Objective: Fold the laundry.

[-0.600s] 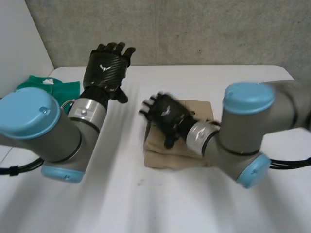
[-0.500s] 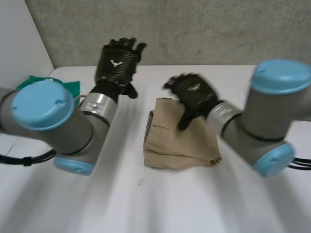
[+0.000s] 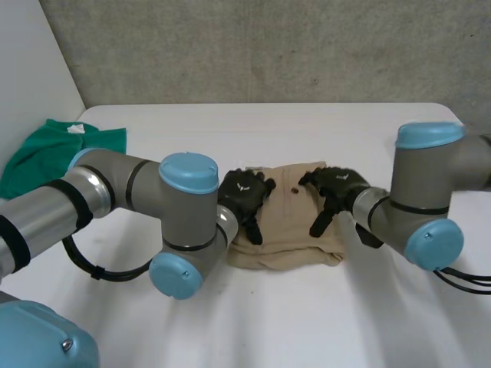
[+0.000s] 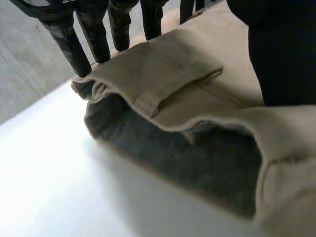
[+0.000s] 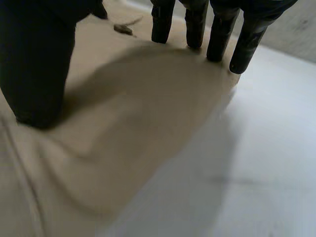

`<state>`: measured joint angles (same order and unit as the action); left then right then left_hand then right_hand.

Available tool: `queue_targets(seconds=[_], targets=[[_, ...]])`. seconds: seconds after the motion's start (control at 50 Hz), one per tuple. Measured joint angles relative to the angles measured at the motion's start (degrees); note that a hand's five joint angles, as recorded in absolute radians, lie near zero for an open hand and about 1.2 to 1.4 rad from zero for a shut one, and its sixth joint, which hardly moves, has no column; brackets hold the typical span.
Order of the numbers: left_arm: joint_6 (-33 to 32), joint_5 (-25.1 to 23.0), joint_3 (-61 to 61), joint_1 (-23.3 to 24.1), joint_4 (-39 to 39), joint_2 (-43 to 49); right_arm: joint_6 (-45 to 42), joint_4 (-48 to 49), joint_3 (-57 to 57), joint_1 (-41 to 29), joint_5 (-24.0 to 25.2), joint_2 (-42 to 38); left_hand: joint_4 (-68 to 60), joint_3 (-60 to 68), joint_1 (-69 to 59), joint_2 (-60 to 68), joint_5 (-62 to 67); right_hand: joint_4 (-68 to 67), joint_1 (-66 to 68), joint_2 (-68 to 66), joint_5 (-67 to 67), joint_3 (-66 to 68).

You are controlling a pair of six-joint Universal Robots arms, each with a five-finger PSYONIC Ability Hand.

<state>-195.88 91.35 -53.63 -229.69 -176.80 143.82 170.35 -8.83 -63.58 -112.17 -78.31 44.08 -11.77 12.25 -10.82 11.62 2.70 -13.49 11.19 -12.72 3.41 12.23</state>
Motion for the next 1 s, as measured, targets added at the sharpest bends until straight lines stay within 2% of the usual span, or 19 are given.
queue_targets(seconds=[0.1, 0.22, 0.34, 0.44, 0.54, 0.62, 0.72, 1.0], targets=[[-3.6, 0.5, -0.7, -0.1, 1.6, -0.3, -6.6, -0.8, 0.7, -0.1, -2.6, -1.6, 0.0, -0.3, 0.2, 0.0, 0.0, 0.0, -2.8, 1.0, -0.1, -1.8], [-4.4, 0.2, -1.3, 0.0, 1.8, -4.2, -10.8, 0.8, -1.2, 0.0, -5.8, 1.4, 0.0, -0.4, 0.4, 0.0, 0.0, 0.0, -3.2, 1.1, -0.3, -1.9], [-2.7, -1.3, -1.8, -0.1, 1.7, -11.5, -11.4, 8.2, -9.7, -0.3, -6.9, 11.4, 0.0, -0.4, 0.4, 0.0, 0.0, 0.0, -3.2, 1.1, -0.3, -1.9], [0.9, -8.3, -3.2, -1.6, 2.7, -19.7, -11.0, 14.9, -21.6, -2.6, -6.8, 21.0, 0.0, -0.4, 0.4, 0.0, 0.0, 0.0, -3.2, 1.1, -0.5, -1.9], [4.1, -15.6, -4.3, -3.7, 5.1, -25.6, -10.5, 19.2, -30.6, -5.1, -6.6, 24.6, 0.0, -0.4, 0.4, 0.0, 0.0, 0.0, -3.2, 1.1, -0.5, -1.9], [5.7, -20.3, -4.6, -5.1, 7.6, -28.5, -10.0, 22.4, -35.4, -6.6, -6.4, 24.2, 0.0, -0.4, 0.4, 0.0, 0.0, 0.0, -3.2, 1.1, -0.5, -1.9], [6.1, -23.2, -4.5, -5.8, 9.3, -29.7, -10.1, 26.1, -37.4, -7.8, -6.4, 21.0, 0.0, -0.4, 0.4, 0.0, 0.0, 0.0, -3.2, 1.1, -0.5, -1.9], [6.0, -23.5, -5.3, -5.3, 9.5, -29.6, -11.3, 35.7, -32.4, -8.3, -6.5, 11.0, 0.0, -0.4, 0.4, 0.0, 0.0, 0.0, -3.2, 1.1, -0.5, -1.9]])
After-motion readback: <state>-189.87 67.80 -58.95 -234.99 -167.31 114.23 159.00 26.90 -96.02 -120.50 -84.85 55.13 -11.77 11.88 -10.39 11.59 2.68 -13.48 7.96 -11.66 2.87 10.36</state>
